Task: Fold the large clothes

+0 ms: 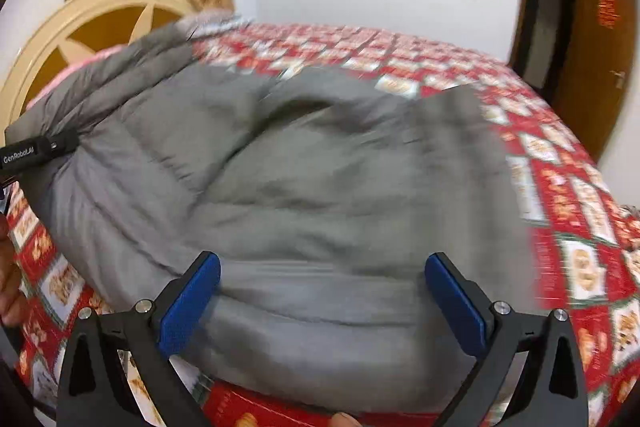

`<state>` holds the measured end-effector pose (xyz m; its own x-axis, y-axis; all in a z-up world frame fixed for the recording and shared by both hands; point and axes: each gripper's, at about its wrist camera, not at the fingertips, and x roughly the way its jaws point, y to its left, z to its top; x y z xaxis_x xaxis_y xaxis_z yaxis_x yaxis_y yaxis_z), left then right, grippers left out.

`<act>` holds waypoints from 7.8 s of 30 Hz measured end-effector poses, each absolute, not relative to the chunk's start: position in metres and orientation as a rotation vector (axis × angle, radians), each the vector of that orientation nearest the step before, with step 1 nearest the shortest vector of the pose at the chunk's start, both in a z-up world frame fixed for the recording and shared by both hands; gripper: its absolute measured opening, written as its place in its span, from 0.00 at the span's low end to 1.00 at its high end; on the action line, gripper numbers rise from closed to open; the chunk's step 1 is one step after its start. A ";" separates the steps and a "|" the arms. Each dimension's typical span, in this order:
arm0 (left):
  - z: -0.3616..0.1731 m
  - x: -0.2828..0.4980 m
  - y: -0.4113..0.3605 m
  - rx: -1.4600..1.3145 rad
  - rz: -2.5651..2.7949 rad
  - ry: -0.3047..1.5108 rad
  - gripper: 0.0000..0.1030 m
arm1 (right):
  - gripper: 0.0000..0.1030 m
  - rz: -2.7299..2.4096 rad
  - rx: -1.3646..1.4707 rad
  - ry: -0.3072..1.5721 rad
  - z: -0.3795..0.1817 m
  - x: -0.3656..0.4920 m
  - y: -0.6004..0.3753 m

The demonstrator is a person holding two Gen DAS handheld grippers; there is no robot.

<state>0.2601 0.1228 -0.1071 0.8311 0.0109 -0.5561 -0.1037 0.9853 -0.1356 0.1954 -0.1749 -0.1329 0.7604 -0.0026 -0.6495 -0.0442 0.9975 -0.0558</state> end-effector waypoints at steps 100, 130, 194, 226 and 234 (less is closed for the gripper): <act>-0.112 0.316 -0.101 0.236 -0.004 0.550 0.99 | 0.78 -0.132 0.111 0.723 -0.053 0.302 -0.249; -0.155 0.370 -0.122 0.221 0.005 0.676 1.00 | 0.75 -0.212 0.224 0.776 -0.166 0.304 -0.310; -0.171 0.445 -0.120 0.095 0.062 0.772 1.00 | 0.81 -0.193 0.227 0.808 -0.177 0.378 -0.320; -0.166 0.375 -0.067 -0.003 -0.120 0.876 1.00 | 0.85 -0.113 0.403 0.800 -0.163 0.304 -0.350; -0.177 0.377 -0.070 -0.009 -0.169 0.883 1.00 | 0.85 -0.089 0.433 0.814 -0.182 0.307 -0.348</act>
<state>0.3766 -0.0696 -0.1770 0.6221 -0.1509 -0.7682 0.1434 0.9866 -0.0776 0.3072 -0.3484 -0.1823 0.6883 0.0873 -0.7202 0.2404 0.9092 0.3400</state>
